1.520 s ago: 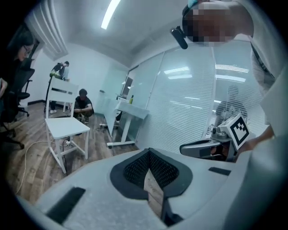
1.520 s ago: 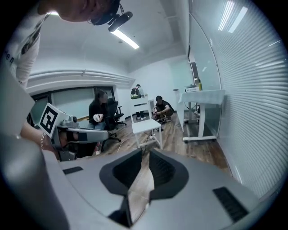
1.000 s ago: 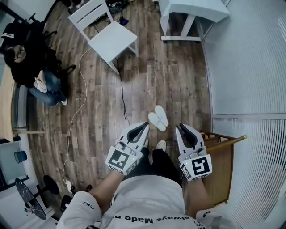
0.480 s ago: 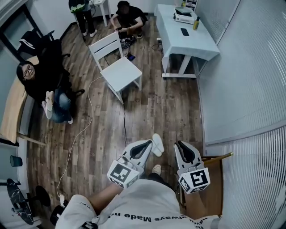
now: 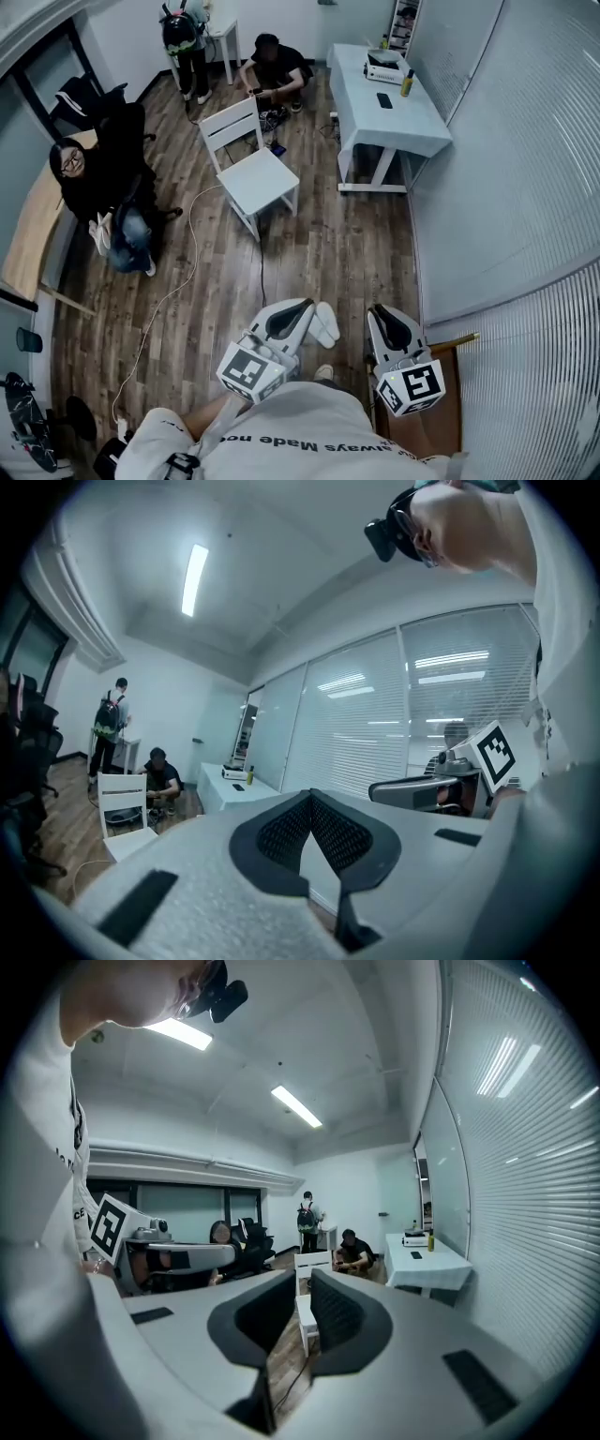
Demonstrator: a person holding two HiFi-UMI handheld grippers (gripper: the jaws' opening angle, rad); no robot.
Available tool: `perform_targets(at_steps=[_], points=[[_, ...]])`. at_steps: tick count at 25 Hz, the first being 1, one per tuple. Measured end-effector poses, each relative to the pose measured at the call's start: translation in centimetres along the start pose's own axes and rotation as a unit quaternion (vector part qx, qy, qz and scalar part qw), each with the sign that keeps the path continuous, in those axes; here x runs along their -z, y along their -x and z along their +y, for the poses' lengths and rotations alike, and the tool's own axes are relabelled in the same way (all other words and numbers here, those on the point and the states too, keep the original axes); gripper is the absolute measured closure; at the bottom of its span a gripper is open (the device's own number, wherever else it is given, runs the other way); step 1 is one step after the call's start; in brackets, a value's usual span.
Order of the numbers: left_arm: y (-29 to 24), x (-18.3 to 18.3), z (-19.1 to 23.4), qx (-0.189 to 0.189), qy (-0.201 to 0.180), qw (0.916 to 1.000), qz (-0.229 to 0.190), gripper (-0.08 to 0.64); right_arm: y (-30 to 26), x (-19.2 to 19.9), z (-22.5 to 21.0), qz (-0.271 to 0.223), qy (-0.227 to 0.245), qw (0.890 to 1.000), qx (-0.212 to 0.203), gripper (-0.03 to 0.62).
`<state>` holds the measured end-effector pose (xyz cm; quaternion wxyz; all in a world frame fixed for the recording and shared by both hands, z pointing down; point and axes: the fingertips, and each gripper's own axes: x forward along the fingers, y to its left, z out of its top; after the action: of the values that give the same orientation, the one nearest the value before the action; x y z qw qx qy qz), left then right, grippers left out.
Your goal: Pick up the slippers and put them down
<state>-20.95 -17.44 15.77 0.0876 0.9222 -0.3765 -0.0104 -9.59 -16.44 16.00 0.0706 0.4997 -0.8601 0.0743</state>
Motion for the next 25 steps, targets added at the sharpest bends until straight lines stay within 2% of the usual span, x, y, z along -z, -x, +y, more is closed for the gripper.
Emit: perform_targets(at_steps=[8, 16, 25], points=[[0.7, -2.9, -0.6, 0.000, -0.005, 0.9995, -0.031, 0.549, 1.5, -3.9, 1.7, -0.038, 0.023, 0.999, -0.009, 0.550], [-0.2, -4.0, -1.1, 0.010, 0.000, 0.9990, -0.043, 0.549, 1.1, -4.8, 1.0, -0.042, 0.026, 0.999, -0.001, 0.563], [-0.8, -3.5, -0.7, 0.011, 0.000, 0.9993, -0.035, 0.549, 0.5, -4.5, 0.3, -0.040, 0.026, 0.999, -0.001, 0.563]])
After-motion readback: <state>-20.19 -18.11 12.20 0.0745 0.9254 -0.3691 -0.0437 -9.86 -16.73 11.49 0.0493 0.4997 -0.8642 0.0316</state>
